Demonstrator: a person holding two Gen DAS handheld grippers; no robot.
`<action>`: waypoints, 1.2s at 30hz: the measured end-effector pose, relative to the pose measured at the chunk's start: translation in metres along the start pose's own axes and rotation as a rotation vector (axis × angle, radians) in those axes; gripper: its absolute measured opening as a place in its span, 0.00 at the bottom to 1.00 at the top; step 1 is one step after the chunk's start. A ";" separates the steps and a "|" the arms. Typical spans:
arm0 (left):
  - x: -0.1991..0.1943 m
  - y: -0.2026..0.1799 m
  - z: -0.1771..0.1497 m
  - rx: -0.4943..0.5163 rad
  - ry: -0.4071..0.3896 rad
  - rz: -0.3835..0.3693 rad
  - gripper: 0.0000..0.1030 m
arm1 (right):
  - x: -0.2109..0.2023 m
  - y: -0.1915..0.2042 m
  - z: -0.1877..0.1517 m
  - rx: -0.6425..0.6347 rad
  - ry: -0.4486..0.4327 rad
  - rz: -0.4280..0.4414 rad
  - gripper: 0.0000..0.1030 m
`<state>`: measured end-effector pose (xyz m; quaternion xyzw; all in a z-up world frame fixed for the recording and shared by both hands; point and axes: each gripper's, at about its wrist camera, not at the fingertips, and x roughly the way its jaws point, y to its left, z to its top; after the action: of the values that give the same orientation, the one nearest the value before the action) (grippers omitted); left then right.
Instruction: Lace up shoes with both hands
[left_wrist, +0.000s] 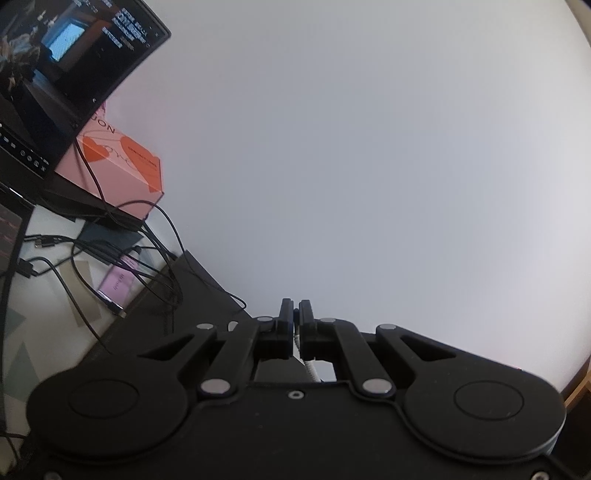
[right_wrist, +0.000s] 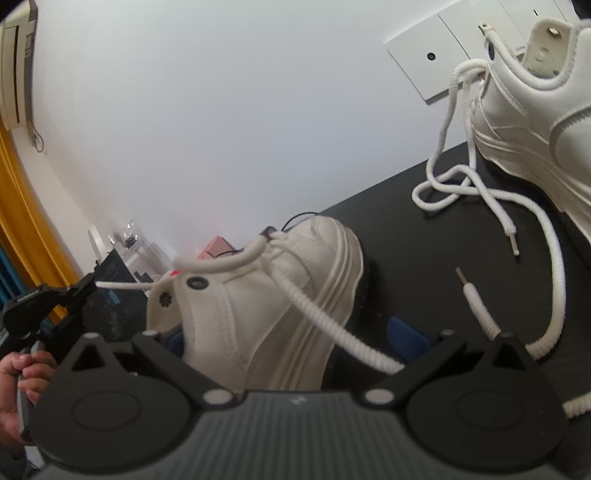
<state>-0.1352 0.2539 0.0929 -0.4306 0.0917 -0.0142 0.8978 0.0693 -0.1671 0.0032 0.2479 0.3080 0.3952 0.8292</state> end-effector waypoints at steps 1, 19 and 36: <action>-0.001 0.001 0.001 0.001 -0.001 0.002 0.02 | 0.000 0.000 0.000 0.000 0.000 0.000 1.00; -0.022 0.012 0.021 0.010 -0.034 0.040 0.02 | -0.001 0.000 0.000 0.000 0.000 0.001 1.00; -0.053 0.027 0.045 0.051 -0.088 0.118 0.02 | -0.001 0.000 0.000 0.000 0.000 0.000 1.00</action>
<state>-0.1809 0.3112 0.1080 -0.4018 0.0768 0.0555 0.9108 0.0685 -0.1675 0.0036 0.2480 0.3082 0.3954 0.8289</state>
